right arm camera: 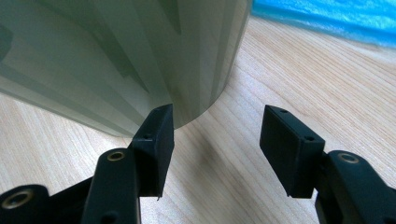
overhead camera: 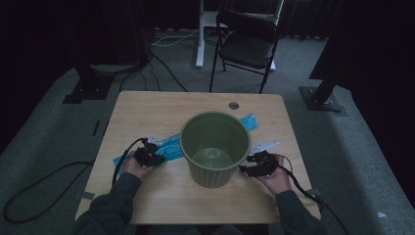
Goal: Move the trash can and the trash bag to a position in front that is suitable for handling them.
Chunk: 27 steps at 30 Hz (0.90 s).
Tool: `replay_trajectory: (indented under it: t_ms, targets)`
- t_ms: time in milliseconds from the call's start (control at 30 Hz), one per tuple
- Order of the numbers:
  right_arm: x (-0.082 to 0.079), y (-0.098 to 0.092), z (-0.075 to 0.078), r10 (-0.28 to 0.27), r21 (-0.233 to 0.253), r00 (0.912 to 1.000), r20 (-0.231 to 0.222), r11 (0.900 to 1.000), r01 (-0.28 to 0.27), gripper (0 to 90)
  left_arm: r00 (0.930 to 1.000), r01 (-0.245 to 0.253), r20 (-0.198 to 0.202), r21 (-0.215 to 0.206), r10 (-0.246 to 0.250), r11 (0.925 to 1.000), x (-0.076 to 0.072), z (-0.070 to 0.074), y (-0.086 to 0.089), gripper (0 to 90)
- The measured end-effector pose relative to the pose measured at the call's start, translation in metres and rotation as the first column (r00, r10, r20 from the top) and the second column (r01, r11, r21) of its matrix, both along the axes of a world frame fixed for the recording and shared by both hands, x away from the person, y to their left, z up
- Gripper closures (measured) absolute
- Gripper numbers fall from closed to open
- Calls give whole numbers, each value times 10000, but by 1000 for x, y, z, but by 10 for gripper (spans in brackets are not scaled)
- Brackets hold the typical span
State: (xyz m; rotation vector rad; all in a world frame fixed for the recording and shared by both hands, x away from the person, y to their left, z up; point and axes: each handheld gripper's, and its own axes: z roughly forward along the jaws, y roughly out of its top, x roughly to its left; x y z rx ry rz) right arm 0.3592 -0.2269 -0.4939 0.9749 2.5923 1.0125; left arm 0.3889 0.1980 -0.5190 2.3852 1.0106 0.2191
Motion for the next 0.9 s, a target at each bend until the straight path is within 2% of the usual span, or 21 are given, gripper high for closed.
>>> replay_trajectory:
  t_ms: [133, 167, 267, 333, 433, 533, 633, 700, 900]
  targets:
    - [1, 0, -1, -5, 0, 10000, -28, 10000, 5, 440, 9991, 411, 34, 168, -412, 9990, -14, 4, -5, 864]
    - [1, 0, -1, -2, -1, 10000, -32, 10000, 2, 440, 9985, 529, 123, 52, -530, 9986, -17, 6, -6, 832]
    - [2, 1, -1, 13, 8, 10000, -15, 10000, -13, 440, 9974, 443, 582, -142, -434, 9989, -19, 14, -8, 682]
    - [2, 1, -1, 11, -3, 10000, -21, 10000, -11, 440, 9956, 252, 910, -430, -212, 9988, -16, 21, -7, 641]
    - [2, 2, -1, 26, -48, 10000, -53, 10000, -26, 439, 9916, -193, 1272, -455, 249, 9988, -3, 29, -6, 608]
    - [3, 3, -2, 29, -69, 10000, -83, 10000, -30, 437, 9905, -537, 1240, -529, 599, 9972, 13, 32, -5, 598]
    - [3, 3, -3, 43, -145, 9999, -127, 9999, -45, 435, 9883, -612, 1371, -438, 667, 9972, 29, 35, -9, 564]
    - [3, 3, -4, 46, -145, 9998, -169, 9999, -48, 435, 9896, -544, 1300, -582, 616, 9968, 38, 36, -12, 556]
    - [2, 2, -3, 66, -157, 9998, -171, 9999, -69, 435, 9934, -730, 866, -333, 756, 9968, 60, 25, -23, 539]
